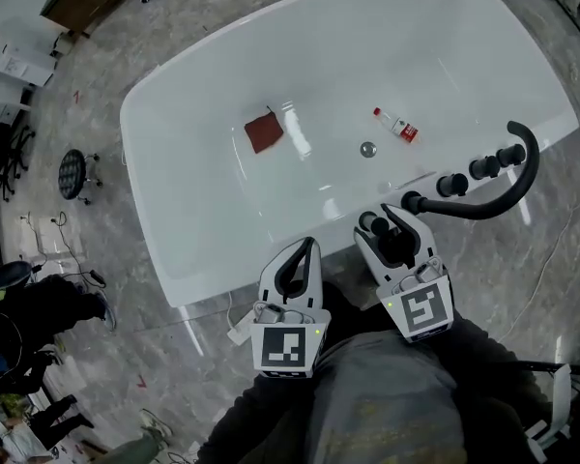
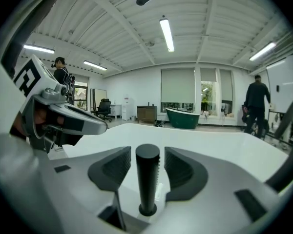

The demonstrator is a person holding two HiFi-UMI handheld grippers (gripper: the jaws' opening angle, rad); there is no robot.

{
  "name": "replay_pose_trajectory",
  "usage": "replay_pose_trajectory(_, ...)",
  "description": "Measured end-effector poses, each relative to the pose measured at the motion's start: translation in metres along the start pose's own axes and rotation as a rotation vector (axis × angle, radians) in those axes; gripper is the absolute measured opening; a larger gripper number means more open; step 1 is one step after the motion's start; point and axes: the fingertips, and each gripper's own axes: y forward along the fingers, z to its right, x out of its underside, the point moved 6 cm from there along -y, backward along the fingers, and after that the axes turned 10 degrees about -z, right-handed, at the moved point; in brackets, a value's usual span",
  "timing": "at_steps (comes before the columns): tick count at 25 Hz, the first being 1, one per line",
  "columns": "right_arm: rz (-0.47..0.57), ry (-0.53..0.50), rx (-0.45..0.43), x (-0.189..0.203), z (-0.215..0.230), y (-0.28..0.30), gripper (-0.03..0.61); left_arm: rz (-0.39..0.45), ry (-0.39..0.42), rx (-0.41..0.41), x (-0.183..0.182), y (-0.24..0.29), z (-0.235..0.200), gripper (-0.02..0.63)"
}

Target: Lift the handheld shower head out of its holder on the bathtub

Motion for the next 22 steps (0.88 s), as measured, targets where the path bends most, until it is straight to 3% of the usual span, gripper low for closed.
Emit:
replay_pose_trajectory(7,-0.040,0.032,-0.001,0.021,0.000,0.013,0.201,-0.016,0.006,0.003,0.006,0.012,-0.006,0.003)
replay_pose_trajectory(9,-0.066,0.030,-0.006,0.025,-0.002,0.017,0.143,-0.016,0.011,0.005,0.007,0.014,-0.007,0.003)
replay_pose_trajectory(22,-0.079,0.034,-0.006,0.022,0.000,0.019,0.141,-0.038,0.000,0.012,0.001,0.016,-0.009,0.003)
